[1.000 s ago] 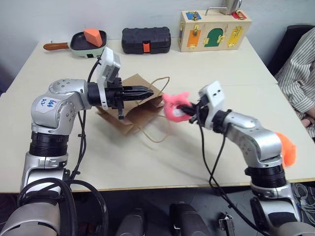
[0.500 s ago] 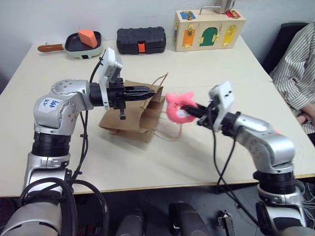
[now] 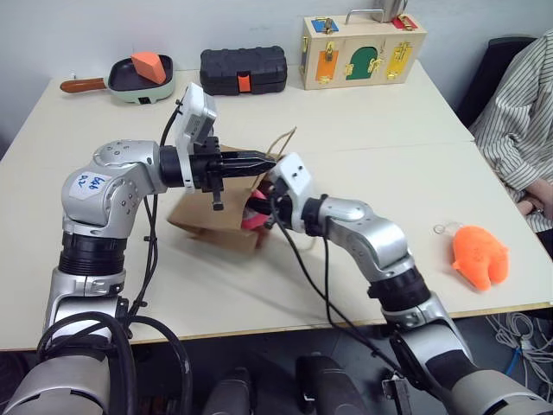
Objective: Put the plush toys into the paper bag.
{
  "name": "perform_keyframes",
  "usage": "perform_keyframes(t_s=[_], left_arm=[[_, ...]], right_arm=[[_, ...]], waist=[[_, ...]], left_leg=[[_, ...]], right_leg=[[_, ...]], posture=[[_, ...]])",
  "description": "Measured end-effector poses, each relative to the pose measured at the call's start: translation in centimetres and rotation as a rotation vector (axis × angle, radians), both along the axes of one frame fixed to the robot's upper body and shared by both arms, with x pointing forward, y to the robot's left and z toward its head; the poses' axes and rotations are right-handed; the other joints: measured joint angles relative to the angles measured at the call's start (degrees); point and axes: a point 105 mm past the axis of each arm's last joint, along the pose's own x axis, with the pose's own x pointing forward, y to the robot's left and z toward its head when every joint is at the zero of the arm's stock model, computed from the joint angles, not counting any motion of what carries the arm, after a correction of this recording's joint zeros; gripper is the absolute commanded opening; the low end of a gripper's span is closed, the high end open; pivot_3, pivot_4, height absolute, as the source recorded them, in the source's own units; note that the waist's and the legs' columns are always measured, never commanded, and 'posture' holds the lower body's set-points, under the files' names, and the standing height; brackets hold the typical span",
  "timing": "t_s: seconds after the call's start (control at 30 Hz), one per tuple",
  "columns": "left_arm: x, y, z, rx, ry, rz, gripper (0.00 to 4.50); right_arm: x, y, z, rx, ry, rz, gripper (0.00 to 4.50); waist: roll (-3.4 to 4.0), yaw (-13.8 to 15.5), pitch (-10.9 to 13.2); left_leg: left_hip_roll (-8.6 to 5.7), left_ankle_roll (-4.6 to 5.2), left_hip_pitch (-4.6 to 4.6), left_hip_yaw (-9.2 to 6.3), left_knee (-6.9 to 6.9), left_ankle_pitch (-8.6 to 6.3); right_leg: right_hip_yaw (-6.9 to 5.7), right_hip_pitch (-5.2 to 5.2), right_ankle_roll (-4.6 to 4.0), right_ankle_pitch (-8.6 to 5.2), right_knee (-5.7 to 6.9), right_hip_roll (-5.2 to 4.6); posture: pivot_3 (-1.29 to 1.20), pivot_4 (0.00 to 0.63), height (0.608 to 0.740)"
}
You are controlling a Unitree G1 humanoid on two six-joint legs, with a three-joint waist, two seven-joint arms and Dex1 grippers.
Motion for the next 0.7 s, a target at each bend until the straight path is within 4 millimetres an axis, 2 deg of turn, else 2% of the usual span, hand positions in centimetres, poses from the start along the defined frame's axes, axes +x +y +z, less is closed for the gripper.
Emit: perform_keyframes(t_s=[0.17, 0.27, 0.3, 0.43, 0.5, 0.63, 0.67, 0.7], left_arm=[[-0.2, -0.1, -0.1, -0.007, 0.007, -0.005, 0.00], [-0.4, -0.1, -0.5, -0.005, 0.016, -0.007, 0.00], [-0.4, 0.0, -0.5, -0.005, 0.020, -0.004, 0.00], [-0.5, -0.1, -0.6, -0.005, 0.025, -0.004, 0.00], [-0.5, 0.0, -0.6, -0.004, 0.028, -0.003, 0.00], [-0.5, 0.1, -0.8, -0.003, 0.033, 0.001, 0.00], [-0.5, 0.2, -0.8, -0.004, 0.034, 0.004, 0.00], [-0.4, 0.2, -0.8, -0.005, 0.035, 0.008, 0.00]], right_arm=[[0.7, 2.2, -2.4, -0.016, 0.082, 0.025, 0.01], [1.0, 2.5, -3.7, -0.028, 0.106, 0.018, 0.01], [1.1, 2.5, -3.9, -0.031, 0.098, 0.015, 0.73], [1.2, 2.8, -3.8, -0.001, 0.091, 0.013, 2.10], [1.3, 2.2, -3.6, 0.022, 0.095, 0.000, 2.79], [0.5, -0.3, -2.6, 0.047, 0.076, -0.009, 4.23], [0.0, -1.3, -2.3, 0.043, 0.069, -0.010, 4.46], [-0.4, -2.4, -2.0, 0.042, 0.066, -0.016, 4.46]], waist=[[0.00, -0.32, 0.00], [0.00, -0.34, 0.00], [0.00, -0.36, 0.00], [0.00, -0.51, 0.00], [0.00, -0.48, 0.00], [0.00, -0.05, 0.00], [0.00, 0.04, 0.00], [0.00, 0.18, 0.00]], left_leg=[[0.00, 0.00, 0.00, 0.01, 0.00, 0.00], [0.00, -0.01, 0.00, 0.00, 0.01, 0.00], [0.00, -0.01, 0.00, 0.00, 0.01, 0.00], [0.00, -0.03, 0.00, 0.00, 0.01, 0.01], [0.00, -0.03, 0.00, -0.01, 0.01, 0.01], [-0.01, -0.03, -0.02, -0.04, 0.02, 0.01], [-0.02, -0.03, -0.05, -0.07, 0.03, 0.00], [-0.02, -0.03, -0.11, -0.10, 0.02, 0.00]], right_leg=[[0.00, -0.02, 0.00, 0.00, 0.03, 0.00], [-0.01, -0.03, 0.00, 0.00, 0.07, -0.01], [-0.01, -0.03, 0.00, 0.00, 0.07, -0.01], [-0.01, -0.04, 0.00, 0.00, 0.07, 0.00], [-0.01, -0.04, 0.00, 0.00, 0.09, 0.00], [-0.01, -0.04, 0.00, 0.00, 0.08, -0.03], [-0.02, -0.04, 0.00, 0.00, 0.07, -0.04], [-0.02, -0.04, 0.00, 0.00, 0.04, -0.04]], posture=[[0.00, 0.150, 0.740], [0.00, 0.150, 0.740], [0.00, 0.150, 0.740], [0.00, 0.150, 0.740], [0.00, 0.150, 0.740], [0.00, 0.150, 0.740], [0.00, 0.150, 0.740], [0.00, 0.150, 0.740]])
